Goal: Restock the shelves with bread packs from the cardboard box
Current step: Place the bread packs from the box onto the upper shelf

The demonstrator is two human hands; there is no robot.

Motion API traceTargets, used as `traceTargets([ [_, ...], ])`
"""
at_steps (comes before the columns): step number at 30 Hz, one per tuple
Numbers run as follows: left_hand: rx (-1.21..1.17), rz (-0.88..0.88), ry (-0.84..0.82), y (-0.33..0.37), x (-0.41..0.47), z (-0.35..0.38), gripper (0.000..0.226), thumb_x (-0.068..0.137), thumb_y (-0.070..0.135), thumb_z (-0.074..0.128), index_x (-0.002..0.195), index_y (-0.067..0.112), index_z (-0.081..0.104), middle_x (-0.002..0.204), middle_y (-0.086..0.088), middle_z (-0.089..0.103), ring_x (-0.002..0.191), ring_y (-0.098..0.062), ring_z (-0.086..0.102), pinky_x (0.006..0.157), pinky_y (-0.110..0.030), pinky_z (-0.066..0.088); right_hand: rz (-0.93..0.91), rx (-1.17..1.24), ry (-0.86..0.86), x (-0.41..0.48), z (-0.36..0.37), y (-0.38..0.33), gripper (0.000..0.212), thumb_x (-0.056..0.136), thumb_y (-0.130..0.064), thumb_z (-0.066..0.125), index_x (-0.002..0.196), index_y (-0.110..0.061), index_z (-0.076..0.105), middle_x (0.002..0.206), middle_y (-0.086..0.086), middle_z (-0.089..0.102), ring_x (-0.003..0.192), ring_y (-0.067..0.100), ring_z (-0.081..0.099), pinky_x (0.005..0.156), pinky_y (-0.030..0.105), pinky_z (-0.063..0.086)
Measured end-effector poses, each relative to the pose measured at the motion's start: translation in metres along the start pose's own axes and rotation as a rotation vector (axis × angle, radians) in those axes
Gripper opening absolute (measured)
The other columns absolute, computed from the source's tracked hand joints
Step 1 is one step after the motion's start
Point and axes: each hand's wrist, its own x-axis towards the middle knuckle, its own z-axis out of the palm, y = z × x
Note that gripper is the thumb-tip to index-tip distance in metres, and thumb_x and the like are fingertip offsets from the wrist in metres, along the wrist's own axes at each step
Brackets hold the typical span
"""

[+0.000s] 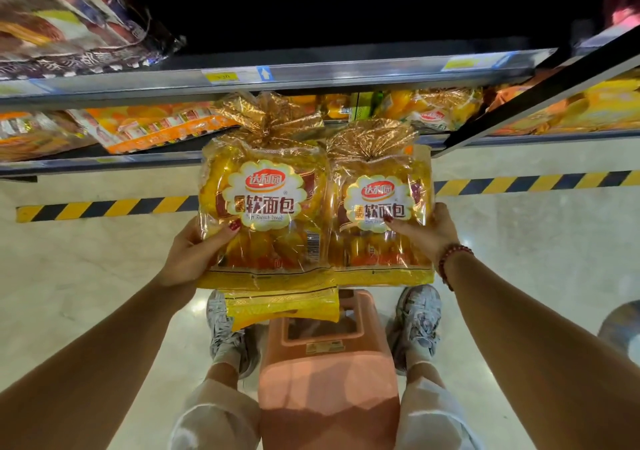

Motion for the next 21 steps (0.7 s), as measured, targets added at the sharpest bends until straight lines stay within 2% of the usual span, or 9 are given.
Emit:
traceTargets([
  [1, 0.018, 0.007, 0.01, 0.0, 0.0, 0.001, 0.024, 0.086, 0.016, 0.067, 0.107, 0.026, 0.067, 0.089, 0.008, 0.077, 0.079, -0.011, 0.074, 0.058, -0.021, 0.057, -0.026, 0.056, -0.016, -0.004, 0.0, 0.002, 0.082, 0.06, -0.029, 0.088, 0.128, -0.016, 0.044, 0.112, -0.003, 0.062, 0.104, 0.02, 0.06, 0.092, 0.041, 0.05],
  [2, 0.037, 0.015, 0.016, 0.001, -0.001, 0.004, 0.021, 0.087, 0.017, 0.067, 0.104, 0.029, 0.067, 0.086, 0.011, 0.077, 0.077, -0.009, 0.074, 0.057, -0.021, 0.057, -0.047, 0.083, -0.021, -0.006, -0.001, 0.006, 0.078, 0.064, -0.023, 0.086, 0.128, -0.016, 0.042, 0.11, -0.003, 0.062, 0.102, 0.02, 0.06, 0.09, 0.042, 0.051],
  [7, 0.066, 0.058, 0.04, 0.019, -0.007, 0.017, 0.02, 0.084, 0.018, 0.074, 0.099, 0.031, 0.068, 0.087, 0.014, 0.077, 0.081, -0.007, 0.074, 0.065, -0.023, 0.06, -0.138, 0.031, 0.043, -0.02, -0.006, 0.01, 0.066, 0.068, -0.035, 0.082, 0.121, -0.023, 0.045, 0.108, -0.003, 0.065, 0.094, 0.019, 0.063, 0.084, 0.04, 0.054],
  [8, 0.046, 0.075, 0.049, 0.023, -0.01, 0.02, 0.025, 0.083, 0.017, 0.075, 0.103, 0.031, 0.067, 0.09, 0.013, 0.077, 0.083, -0.008, 0.074, 0.068, -0.026, 0.06, -0.163, 0.014, 0.047, -0.024, -0.009, 0.008, 0.065, 0.07, -0.036, 0.081, 0.122, -0.024, 0.045, 0.108, -0.004, 0.064, 0.095, 0.019, 0.062, 0.087, 0.041, 0.053],
  [10, 0.027, 0.131, 0.05, 0.03, -0.014, 0.021, 0.046, 0.082, 0.015, 0.077, 0.122, 0.03, 0.061, 0.104, 0.01, 0.075, 0.092, -0.01, 0.073, 0.073, -0.032, 0.06, -0.213, -0.003, 0.042, -0.033, -0.016, 0.002, 0.066, 0.072, -0.038, 0.079, 0.126, -0.028, 0.042, 0.109, -0.004, 0.063, 0.099, 0.021, 0.062, 0.091, 0.044, 0.051],
  [13, 0.023, 0.193, 0.022, 0.043, -0.024, 0.021, 0.073, 0.083, 0.016, 0.076, 0.144, 0.032, 0.04, 0.12, 0.009, 0.066, 0.101, -0.008, 0.07, 0.076, -0.03, 0.061, -0.275, 0.02, 0.03, -0.049, -0.029, -0.012, 0.073, 0.074, -0.036, 0.078, 0.133, -0.035, 0.035, 0.113, -0.004, 0.061, 0.103, 0.022, 0.062, 0.092, 0.046, 0.051],
  [16, 0.011, 0.239, -0.014, 0.059, -0.034, 0.014, 0.072, 0.087, 0.017, 0.072, 0.147, 0.036, 0.036, 0.128, 0.009, 0.062, 0.108, -0.009, 0.067, 0.083, -0.033, 0.059, -0.354, 0.031, 0.053, -0.068, -0.045, -0.032, 0.077, 0.078, -0.031, 0.076, 0.14, -0.038, 0.03, 0.117, -0.006, 0.057, 0.105, 0.021, 0.06, 0.092, 0.044, 0.051],
  [19, 0.089, 0.308, -0.078, 0.075, -0.048, -0.001, 0.066, 0.093, 0.016, 0.064, 0.149, 0.034, 0.034, 0.138, 0.005, 0.057, 0.12, -0.012, 0.061, 0.095, -0.039, 0.055, -0.473, 0.016, 0.064, -0.092, -0.057, -0.054, 0.079, 0.084, -0.027, 0.07, 0.144, -0.043, 0.022, 0.131, -0.011, 0.048, 0.114, 0.018, 0.052, 0.094, 0.042, 0.048],
  [21, 0.143, 0.356, -0.119, 0.088, -0.058, -0.011, 0.062, 0.098, 0.012, 0.057, 0.149, 0.037, 0.033, 0.141, 0.015, 0.051, 0.122, -0.001, 0.056, 0.099, -0.033, 0.052, -0.576, 0.01, 0.045, -0.112, -0.062, -0.068, 0.077, 0.088, -0.019, 0.065, 0.145, -0.043, 0.021, 0.135, -0.021, 0.04, 0.121, 0.015, 0.045, 0.096, 0.04, 0.046],
])
